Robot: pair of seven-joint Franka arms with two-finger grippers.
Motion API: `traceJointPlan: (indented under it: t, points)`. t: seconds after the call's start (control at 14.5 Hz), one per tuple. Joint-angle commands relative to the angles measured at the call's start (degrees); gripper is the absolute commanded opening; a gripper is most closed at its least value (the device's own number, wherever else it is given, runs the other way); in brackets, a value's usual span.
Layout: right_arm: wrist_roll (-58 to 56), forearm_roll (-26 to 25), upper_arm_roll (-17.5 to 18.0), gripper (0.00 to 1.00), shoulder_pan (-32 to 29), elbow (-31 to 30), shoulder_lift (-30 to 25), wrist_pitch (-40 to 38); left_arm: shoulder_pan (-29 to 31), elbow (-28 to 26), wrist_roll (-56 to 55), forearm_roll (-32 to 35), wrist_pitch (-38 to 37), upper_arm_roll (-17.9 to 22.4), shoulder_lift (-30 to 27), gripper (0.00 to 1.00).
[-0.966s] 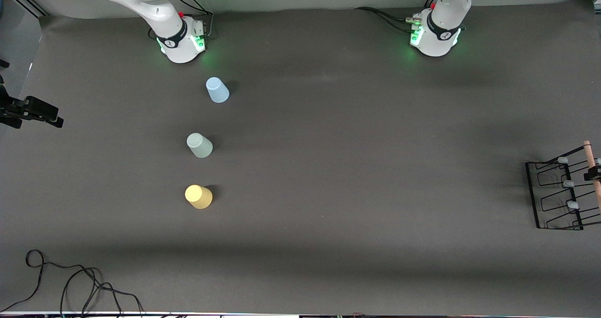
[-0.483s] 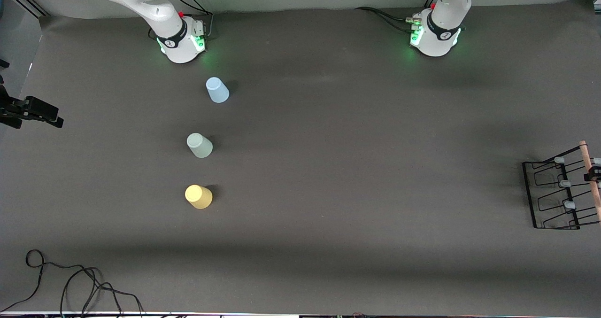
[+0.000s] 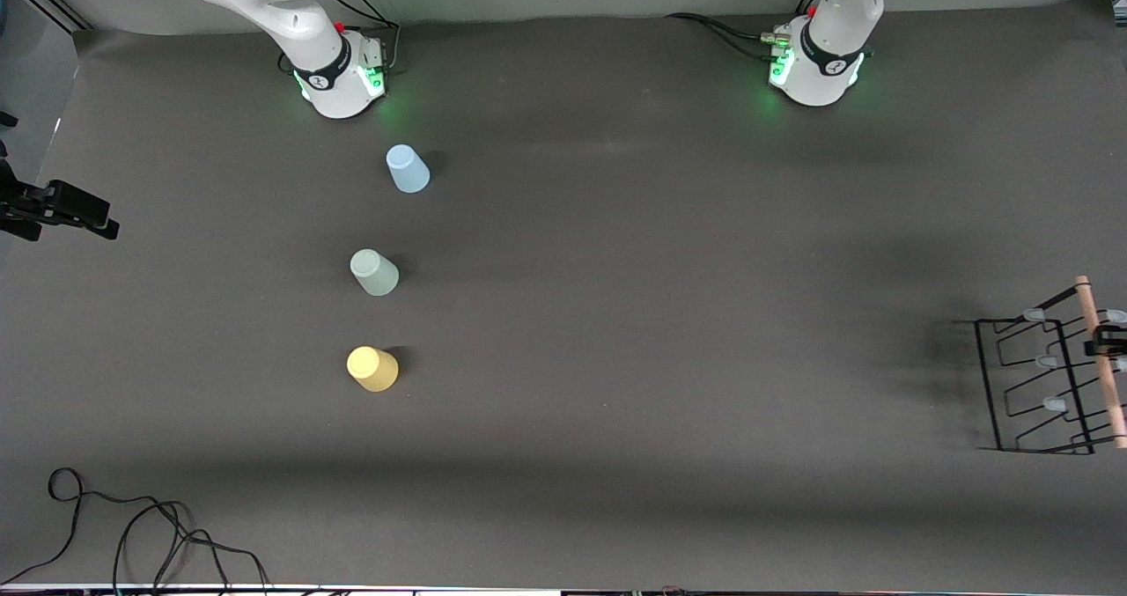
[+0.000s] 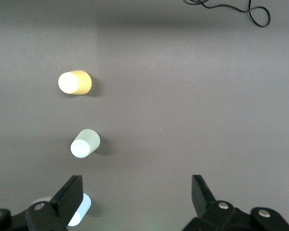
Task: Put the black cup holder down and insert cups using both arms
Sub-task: 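Reach the left gripper to the rack's wooden handle and grasp it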
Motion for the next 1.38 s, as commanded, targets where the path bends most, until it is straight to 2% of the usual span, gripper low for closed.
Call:
traceJointPlan:
  t: [0.0,0.48,0.76,1.03,1.31]
  points:
    - [0.5,-0.3,-0.1,1.0,0.2,1.3,0.4,-1.1,-5.6,-0.4,-6.7,0.1,-4.6,0.6,-3.5,0.0]
    - [0.4,-0.3,-0.1,1.0,0.1,1.3,0.3,-1.1,-24.2,-1.0,-27.8,-0.2,-3.9,0.3,-3.0,0.0]
    - [0.4,-0.3,-0.1,1.0,0.1,1.3,0.3,-1.1,-34.1,-1.0,-37.5,-7.0,-3.4,0.3,-2.1,0.0]
    - [0.4,-0.3,-0.1,1.0,0.1,1.3,0.2,-1.1,-44.9,-1.1,-50.4,-7.9,0.2,0.4,-1.1,0.0]
    - [0.9,-0.3,-0.1,1.0,0.2,1.2,0.2,-1.2,-50.5,-1.9,-58.4,-7.8,0.8,0.4,-0.9,0.0]
